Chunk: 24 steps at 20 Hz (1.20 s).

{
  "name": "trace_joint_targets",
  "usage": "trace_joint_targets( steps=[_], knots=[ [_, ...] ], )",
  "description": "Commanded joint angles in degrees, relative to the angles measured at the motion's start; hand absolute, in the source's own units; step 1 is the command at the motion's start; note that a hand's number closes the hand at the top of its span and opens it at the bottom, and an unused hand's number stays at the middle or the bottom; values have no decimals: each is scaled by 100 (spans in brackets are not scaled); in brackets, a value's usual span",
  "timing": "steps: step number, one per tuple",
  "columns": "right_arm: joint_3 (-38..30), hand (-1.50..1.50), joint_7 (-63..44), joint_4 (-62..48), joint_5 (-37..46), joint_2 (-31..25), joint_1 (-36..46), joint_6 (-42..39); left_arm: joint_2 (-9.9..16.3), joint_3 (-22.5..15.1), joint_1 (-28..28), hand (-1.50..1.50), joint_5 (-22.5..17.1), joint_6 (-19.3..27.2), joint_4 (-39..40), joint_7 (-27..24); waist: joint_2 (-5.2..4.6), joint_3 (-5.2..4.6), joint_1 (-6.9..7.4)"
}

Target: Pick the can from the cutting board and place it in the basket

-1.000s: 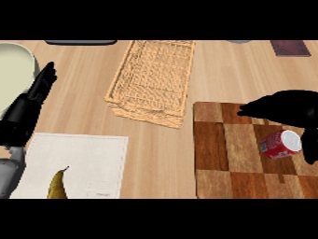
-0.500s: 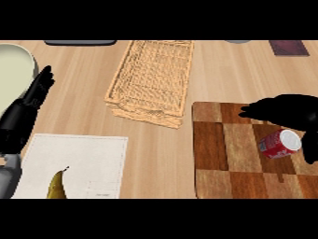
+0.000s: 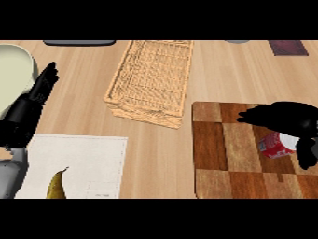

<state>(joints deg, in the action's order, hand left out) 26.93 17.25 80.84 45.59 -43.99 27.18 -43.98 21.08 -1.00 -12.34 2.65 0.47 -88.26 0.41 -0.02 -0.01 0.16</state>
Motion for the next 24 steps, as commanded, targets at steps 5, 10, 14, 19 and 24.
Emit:
trace_joint_targets(
  steps=[5, 10, 14, 19, 24],
  knots=[
    [-257, -150, 667, -352, 491, -95, -69, -110, 16, 285, 3, 0, -6, -286, -212, 266, 4, 1, 6],
    [-339, -150, 620, -659, 835, 391, -101, 122, -129, 363, -166, 0, 161, -361, 217, -20, -1, 1, 1],
    [-6, -150, 736, -1294, 1230, 598, -189, 697, -249, 283, 67, 0, 275, -326, 85, -238, -12, 2, 18],
    [-306, 150, 782, -1051, 877, 627, -269, 247, -381, 253, -41, 0, 449, -196, 100, -97, -3, 0, -17],
    [-37, 150, 1196, -1508, 1399, 726, -176, 1073, -293, 406, 113, 0, 296, -443, -63, -71, -9, 3, 41]
  ],
)
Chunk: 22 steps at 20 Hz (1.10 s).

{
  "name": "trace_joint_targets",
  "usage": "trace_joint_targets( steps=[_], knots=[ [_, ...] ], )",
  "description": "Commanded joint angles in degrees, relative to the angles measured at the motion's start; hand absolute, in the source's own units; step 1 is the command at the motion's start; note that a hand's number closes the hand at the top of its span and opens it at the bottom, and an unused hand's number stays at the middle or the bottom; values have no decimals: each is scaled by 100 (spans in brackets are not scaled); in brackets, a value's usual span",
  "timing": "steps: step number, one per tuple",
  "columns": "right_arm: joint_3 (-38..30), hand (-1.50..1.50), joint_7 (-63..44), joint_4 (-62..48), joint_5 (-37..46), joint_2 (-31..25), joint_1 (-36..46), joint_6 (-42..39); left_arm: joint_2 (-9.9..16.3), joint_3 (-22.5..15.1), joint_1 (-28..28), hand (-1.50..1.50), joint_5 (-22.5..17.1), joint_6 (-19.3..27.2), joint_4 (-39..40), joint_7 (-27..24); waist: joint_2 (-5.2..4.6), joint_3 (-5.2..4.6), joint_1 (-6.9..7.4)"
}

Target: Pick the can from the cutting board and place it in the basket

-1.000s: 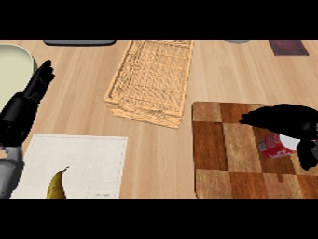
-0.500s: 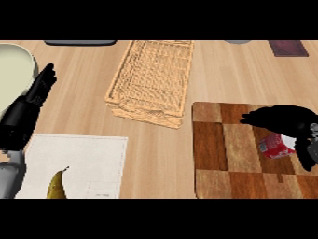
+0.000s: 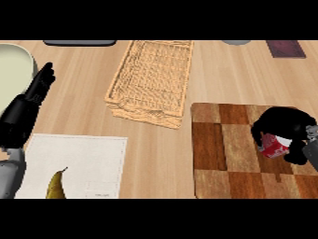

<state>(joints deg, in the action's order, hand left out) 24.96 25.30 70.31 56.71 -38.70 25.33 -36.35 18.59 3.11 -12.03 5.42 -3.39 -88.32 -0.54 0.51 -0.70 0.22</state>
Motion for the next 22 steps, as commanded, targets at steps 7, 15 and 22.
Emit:
trace_joint_targets(
  steps=[7, 15, 22],
  knots=[
    [-82, 150, 590, -457, 463, 406, 175, 782, -132, 1, 151, 0, 85, -49, -373, 221, -53, 72, 35],
    [-2417, 150, -2750, -1372, 165, 943, 377, 1874, -160, 7, 115, 0, 100, -40, -13, -141, -111, 84, 22],
    [-3548, 150, -3153, -912, -493, 1433, 1240, 3370, -166, 14, -83, 0, 222, 36, 186, -127, -66, 78, -50]
  ],
)
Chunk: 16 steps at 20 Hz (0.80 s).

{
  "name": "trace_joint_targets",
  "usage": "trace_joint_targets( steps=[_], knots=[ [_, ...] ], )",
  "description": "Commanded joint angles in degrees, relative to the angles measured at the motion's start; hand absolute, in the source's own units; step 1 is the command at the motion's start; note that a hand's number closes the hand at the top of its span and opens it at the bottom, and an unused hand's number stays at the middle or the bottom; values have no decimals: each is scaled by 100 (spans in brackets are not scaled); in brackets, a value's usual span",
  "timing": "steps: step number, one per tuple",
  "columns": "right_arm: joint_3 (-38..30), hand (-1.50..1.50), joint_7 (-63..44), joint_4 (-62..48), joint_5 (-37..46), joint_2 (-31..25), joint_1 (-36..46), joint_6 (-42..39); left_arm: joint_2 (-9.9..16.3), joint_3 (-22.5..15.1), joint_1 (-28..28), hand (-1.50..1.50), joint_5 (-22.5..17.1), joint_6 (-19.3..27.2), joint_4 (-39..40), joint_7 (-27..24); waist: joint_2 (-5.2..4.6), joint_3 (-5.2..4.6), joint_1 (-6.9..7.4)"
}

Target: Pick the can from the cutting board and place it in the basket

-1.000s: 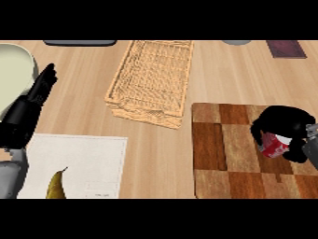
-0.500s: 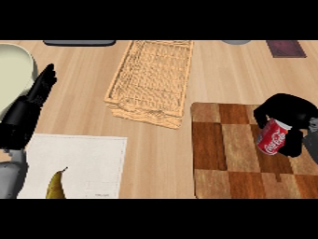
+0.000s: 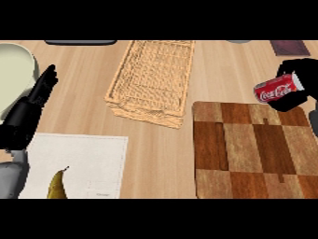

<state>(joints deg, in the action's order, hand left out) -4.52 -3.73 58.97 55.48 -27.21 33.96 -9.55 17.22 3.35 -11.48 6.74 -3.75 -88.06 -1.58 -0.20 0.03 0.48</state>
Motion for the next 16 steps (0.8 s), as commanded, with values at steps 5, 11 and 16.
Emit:
trace_joint_targets(
  steps=[5, 11, 16],
  knots=[
    [-1317, 150, 220, 524, -1666, 643, 1260, 494, 49, 110, -187, 0, -37, -27, 149, 10, 24, 2, 9],
    [-1191, 150, -492, 948, -1960, 651, 2333, -61, -106, 3, -32, 0, 106, 40, 225, -91, 26, -8, -12],
    [-1014, 150, -1413, 1070, -2299, 921, 3227, -656, -53, -31, 149, 0, 44, -78, -408, 238, 46, -7, 34]
  ],
)
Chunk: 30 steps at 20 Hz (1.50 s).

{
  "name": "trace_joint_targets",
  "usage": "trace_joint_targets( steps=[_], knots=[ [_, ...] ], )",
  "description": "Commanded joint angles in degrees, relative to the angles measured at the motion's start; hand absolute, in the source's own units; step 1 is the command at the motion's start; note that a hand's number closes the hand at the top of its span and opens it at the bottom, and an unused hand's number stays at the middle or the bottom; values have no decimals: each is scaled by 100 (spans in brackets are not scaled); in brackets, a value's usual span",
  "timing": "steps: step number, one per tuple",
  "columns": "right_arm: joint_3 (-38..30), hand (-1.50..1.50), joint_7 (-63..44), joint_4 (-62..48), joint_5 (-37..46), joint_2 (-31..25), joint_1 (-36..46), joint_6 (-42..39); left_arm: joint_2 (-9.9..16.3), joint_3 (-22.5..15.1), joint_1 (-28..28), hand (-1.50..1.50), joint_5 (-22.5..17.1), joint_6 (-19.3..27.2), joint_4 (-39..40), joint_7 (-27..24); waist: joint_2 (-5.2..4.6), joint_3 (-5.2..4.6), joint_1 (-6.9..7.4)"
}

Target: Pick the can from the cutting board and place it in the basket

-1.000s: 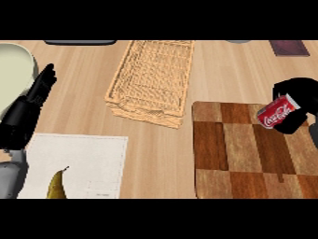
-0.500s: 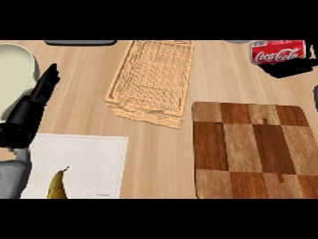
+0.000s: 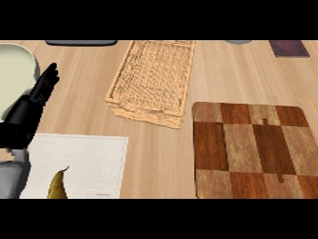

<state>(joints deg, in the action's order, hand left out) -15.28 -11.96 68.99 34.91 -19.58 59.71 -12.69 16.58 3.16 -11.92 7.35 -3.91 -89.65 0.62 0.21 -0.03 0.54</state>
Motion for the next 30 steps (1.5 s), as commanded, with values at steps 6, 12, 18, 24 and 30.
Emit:
trace_joint_targets(
  steps=[6, 12, 18, 24, 30],
  knots=[
    [336, 150, -1313, -816, -207, 437, 1893, -530, 156, 145, -6, 0, -233, -327, -258, 181, -21, -3, 84],
    [338, 150, -1845, -1612, -210, 916, 2642, -225, -310, -189, 96, 0, 297, 161, 44, -143, -32, -3, 56],
    [488, 150, -1681, -2789, -53, 1034, 3040, -294, -48, 86, -32, 0, 27, -165, 114, -171, -60, -5, 114],
    [638, 150, -2090, -3303, 89, 1172, 3087, -458, 82, 262, -252, 0, -48, -216, 28, 186, -42, -1, 68],
    [1348, 150, -2010, -3637, 798, 1063, 3155, -760, -162, 1, 17, 0, 249, -18, -30, -96, -48, -3, 64]
  ],
)
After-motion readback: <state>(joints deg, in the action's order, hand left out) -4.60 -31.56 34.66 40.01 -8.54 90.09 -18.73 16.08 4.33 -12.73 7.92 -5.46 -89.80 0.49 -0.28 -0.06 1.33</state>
